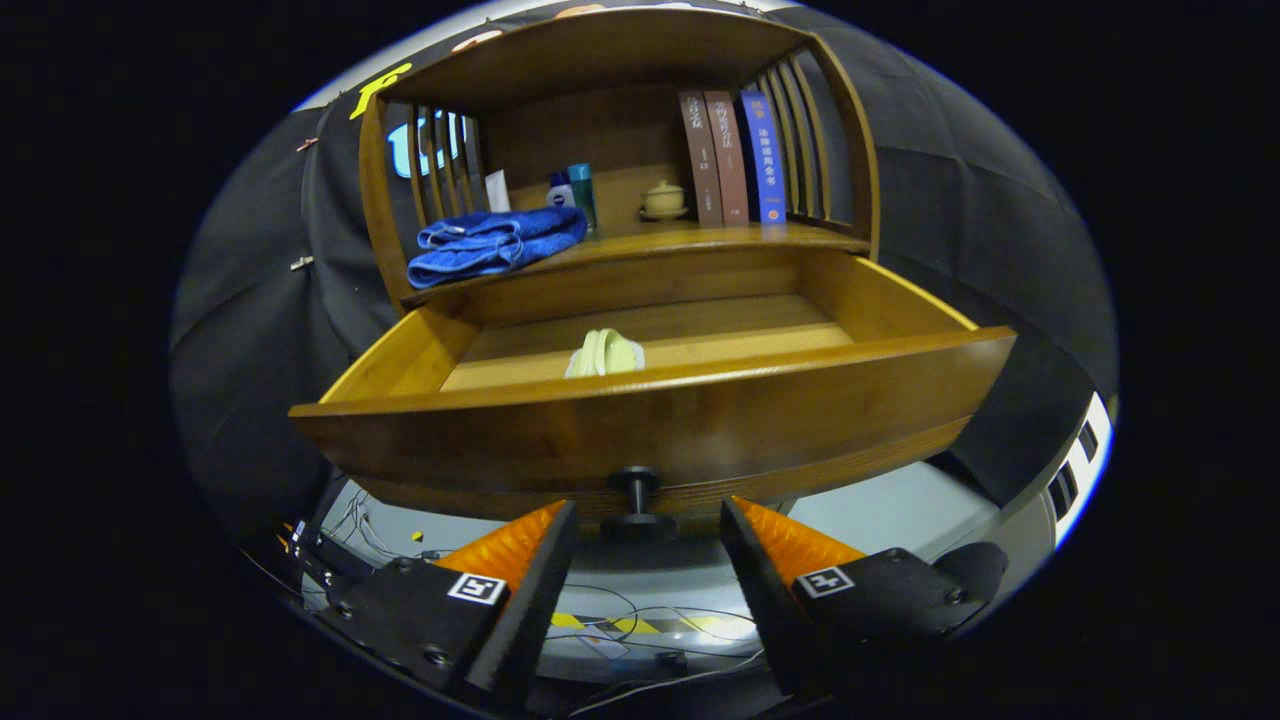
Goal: Pull open the drawer, take out the items inside it, and place them on the countertop above the cabinet.
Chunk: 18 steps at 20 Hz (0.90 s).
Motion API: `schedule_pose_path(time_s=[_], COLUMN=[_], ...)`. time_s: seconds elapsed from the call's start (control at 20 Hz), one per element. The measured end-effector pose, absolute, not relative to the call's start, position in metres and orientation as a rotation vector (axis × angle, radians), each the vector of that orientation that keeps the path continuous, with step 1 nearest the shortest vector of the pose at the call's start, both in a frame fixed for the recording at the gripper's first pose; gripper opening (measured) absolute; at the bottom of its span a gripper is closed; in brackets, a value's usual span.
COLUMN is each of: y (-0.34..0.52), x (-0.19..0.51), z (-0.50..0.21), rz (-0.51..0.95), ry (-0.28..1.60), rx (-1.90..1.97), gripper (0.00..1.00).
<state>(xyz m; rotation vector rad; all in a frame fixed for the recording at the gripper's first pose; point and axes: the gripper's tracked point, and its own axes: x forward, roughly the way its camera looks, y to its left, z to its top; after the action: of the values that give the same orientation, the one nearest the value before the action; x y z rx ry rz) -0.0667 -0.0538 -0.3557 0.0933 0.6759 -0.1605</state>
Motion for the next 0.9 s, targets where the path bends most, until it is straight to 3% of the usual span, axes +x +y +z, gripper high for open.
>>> schedule_pose_path(time_s=[0.4,0.9], y=[-0.025,-0.028], x=[0.022,0.111], z=[-0.274,-0.345], rz=[-0.081,-0.111], ry=[0.637,0.955], rx=[0.106,0.075], gripper=[0.99,0.99])
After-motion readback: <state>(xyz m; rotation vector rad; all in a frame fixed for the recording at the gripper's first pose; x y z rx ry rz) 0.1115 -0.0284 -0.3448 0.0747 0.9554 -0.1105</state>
